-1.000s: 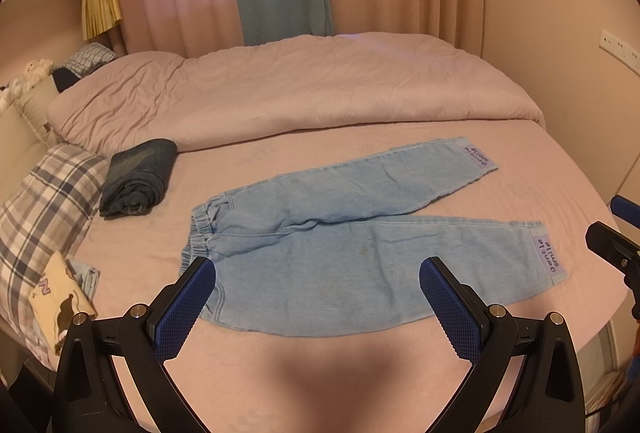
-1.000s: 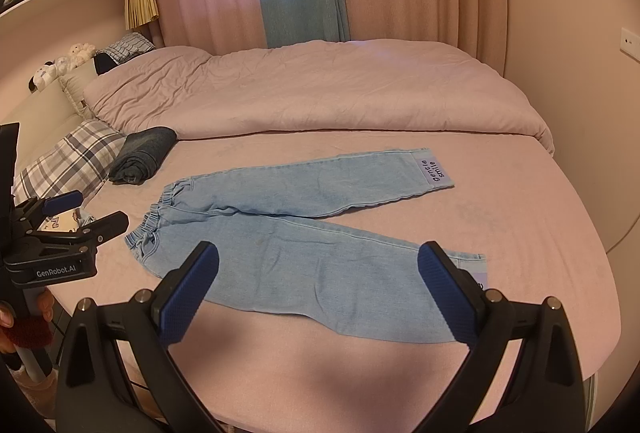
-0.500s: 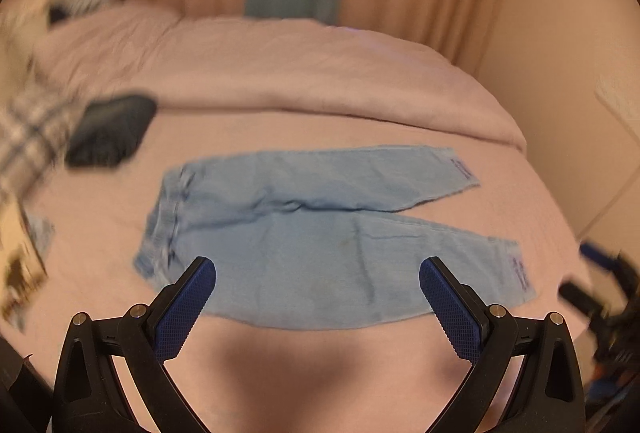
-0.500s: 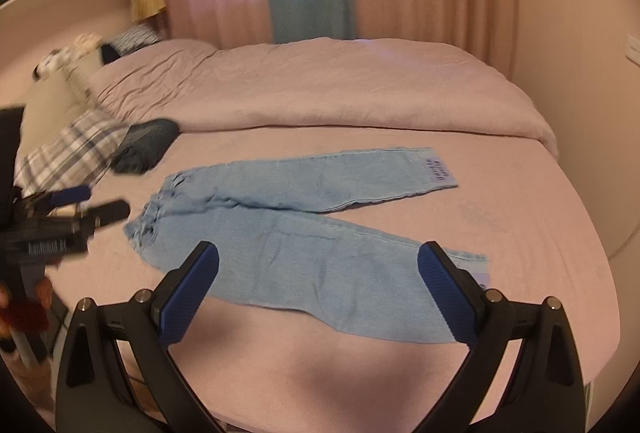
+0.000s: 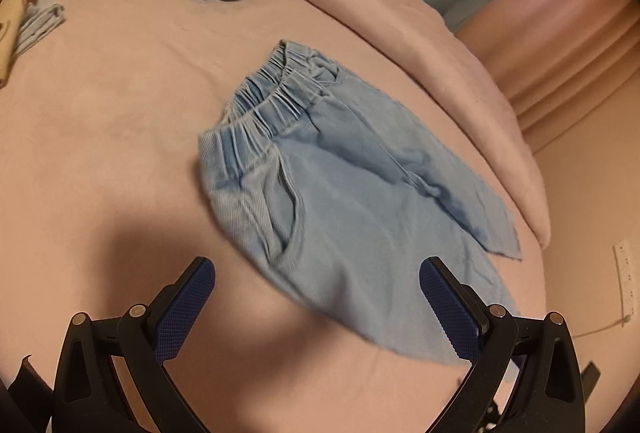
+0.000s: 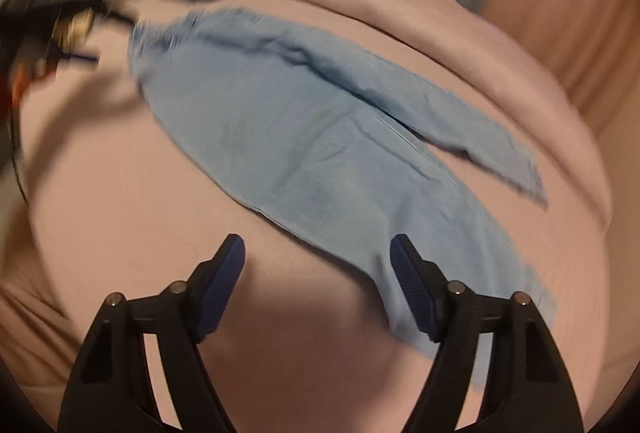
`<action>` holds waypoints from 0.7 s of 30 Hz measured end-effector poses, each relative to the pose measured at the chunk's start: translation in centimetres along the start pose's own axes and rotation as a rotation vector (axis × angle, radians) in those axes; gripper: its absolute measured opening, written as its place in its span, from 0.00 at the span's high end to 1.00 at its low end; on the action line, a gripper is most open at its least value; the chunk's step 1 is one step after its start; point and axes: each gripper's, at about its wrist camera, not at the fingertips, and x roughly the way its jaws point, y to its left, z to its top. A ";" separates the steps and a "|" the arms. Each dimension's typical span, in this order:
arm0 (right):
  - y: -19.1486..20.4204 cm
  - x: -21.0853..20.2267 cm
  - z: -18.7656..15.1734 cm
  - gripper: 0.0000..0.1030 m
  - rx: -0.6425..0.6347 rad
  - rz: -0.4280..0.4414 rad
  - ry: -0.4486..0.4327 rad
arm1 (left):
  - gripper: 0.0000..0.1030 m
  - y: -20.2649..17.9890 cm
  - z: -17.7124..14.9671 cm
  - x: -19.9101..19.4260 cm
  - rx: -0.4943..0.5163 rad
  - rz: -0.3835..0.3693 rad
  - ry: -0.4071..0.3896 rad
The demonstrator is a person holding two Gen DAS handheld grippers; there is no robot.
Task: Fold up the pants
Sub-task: 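Grasp the jeans waistband with the left gripper while the right gripper grasps the labelled hem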
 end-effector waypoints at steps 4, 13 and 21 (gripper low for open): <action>1.0 2.4 0.6 0.47 -0.127 -0.056 0.019 | 0.01 1.0 1.2 3.2 -0.065 0.053 0.052; 0.9 3.8 2.1 0.90 -0.126 -0.016 0.023 | 0.81 2.3 2.5 4.1 -0.091 0.070 0.030; 0.3 0.4 2.2 0.95 -0.028 0.165 0.010 | 0.84 2.7 1.5 -2.4 -0.034 0.080 -0.103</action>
